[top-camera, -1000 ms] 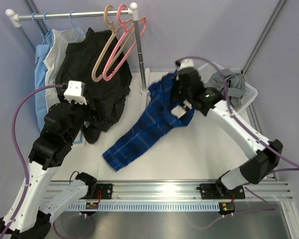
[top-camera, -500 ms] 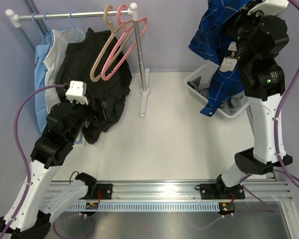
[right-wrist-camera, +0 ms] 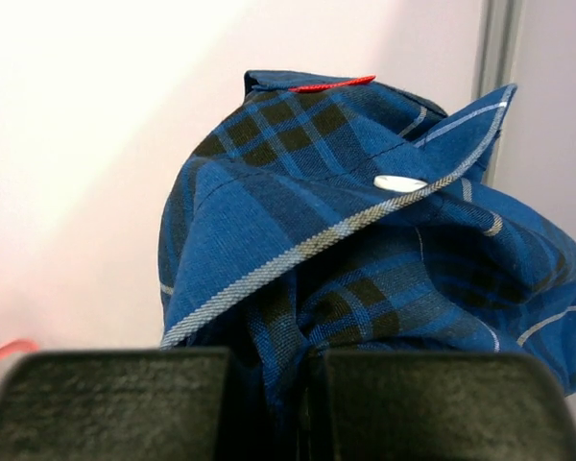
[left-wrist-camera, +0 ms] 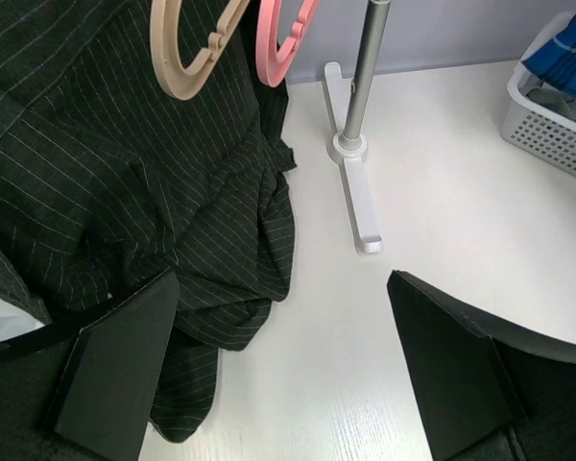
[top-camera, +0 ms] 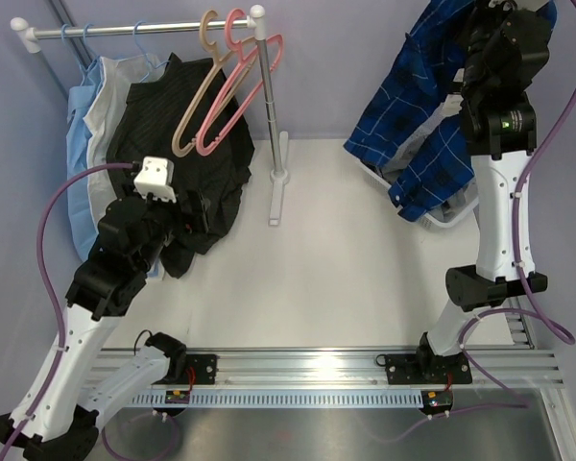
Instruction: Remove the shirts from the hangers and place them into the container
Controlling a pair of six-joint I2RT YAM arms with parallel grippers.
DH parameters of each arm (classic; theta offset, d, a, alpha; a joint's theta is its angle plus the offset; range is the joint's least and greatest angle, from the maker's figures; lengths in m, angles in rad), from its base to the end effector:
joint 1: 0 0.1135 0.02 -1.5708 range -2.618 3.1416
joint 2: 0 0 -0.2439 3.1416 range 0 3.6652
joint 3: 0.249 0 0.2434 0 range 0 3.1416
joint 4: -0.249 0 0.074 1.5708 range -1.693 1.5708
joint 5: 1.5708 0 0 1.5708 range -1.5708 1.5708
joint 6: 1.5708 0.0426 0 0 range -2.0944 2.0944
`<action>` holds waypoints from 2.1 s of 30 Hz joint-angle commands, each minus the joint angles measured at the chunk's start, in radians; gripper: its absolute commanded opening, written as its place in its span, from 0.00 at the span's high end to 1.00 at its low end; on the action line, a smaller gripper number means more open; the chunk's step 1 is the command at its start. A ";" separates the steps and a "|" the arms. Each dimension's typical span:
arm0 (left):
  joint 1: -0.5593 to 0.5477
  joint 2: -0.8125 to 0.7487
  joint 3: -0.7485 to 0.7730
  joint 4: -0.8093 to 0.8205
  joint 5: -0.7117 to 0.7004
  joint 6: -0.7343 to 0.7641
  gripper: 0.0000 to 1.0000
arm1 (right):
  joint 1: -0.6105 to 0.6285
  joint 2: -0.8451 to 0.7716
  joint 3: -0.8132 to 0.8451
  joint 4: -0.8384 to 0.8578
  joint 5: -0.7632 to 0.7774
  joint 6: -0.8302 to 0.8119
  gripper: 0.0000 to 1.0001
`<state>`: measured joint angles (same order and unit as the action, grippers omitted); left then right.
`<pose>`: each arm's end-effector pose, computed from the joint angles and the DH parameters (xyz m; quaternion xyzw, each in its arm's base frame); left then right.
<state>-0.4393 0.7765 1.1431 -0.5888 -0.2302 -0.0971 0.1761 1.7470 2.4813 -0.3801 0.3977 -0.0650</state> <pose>0.1466 -0.0581 0.3995 0.0615 0.7769 -0.0779 0.6218 0.3021 0.0370 0.5955 0.0936 0.5756 -0.0681 0.8095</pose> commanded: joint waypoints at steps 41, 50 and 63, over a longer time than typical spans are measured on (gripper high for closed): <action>0.037 0.018 -0.049 0.075 0.086 -0.013 0.04 | -0.336 -0.202 -0.961 0.581 -0.226 0.234 1.00; 0.047 0.023 -0.054 0.075 0.094 -0.015 0.04 | -0.336 0.011 -0.871 0.153 -0.339 0.424 1.00; 0.056 0.017 -0.057 0.075 0.108 -0.019 0.04 | -0.334 0.602 -0.348 -0.501 -0.361 0.423 1.00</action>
<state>-0.3904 0.8001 1.0889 -0.5728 -0.1516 -0.1059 -0.1638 2.2486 2.0060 -0.6170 0.0593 0.3706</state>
